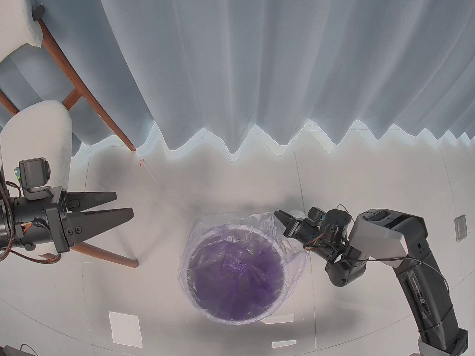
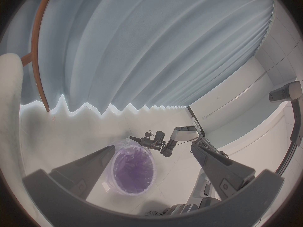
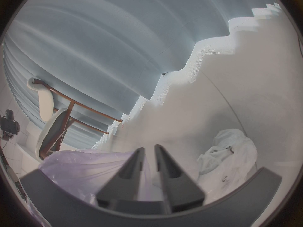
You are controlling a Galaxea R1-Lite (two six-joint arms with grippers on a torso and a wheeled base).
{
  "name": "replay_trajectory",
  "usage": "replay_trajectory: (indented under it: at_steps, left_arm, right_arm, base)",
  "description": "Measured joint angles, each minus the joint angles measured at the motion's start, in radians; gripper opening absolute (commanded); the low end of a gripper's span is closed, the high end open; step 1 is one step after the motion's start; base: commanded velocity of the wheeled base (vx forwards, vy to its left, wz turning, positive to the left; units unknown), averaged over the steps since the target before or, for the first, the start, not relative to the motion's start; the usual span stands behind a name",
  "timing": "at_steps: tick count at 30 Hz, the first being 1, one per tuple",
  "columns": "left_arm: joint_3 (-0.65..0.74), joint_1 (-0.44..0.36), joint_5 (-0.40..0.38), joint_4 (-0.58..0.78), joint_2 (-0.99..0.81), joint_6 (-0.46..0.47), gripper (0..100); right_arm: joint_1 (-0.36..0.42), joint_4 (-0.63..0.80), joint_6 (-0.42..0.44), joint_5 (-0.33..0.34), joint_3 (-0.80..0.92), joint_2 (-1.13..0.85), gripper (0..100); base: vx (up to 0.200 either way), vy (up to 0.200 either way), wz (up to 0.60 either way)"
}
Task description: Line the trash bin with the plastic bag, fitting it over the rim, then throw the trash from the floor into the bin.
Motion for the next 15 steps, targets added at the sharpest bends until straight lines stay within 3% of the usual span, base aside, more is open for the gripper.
replay_trajectory:
  at_steps: [7, 15]
  left_arm:
    - [0.001, -0.004, 0.000, 0.000, 0.000, 0.000, 100]
    - [0.006, -0.019, 0.000, 0.001, 0.006, -0.006, 100]
  right_arm:
    - [0.010, -0.080, 0.043, -0.072, 0.089, -0.061, 100]
    - [0.012, -0.083, 0.129, -0.136, 0.346, -0.311, 100]
  base:
    - [0.000, 0.000, 0.00]
    - [0.000, 0.000, 0.00]
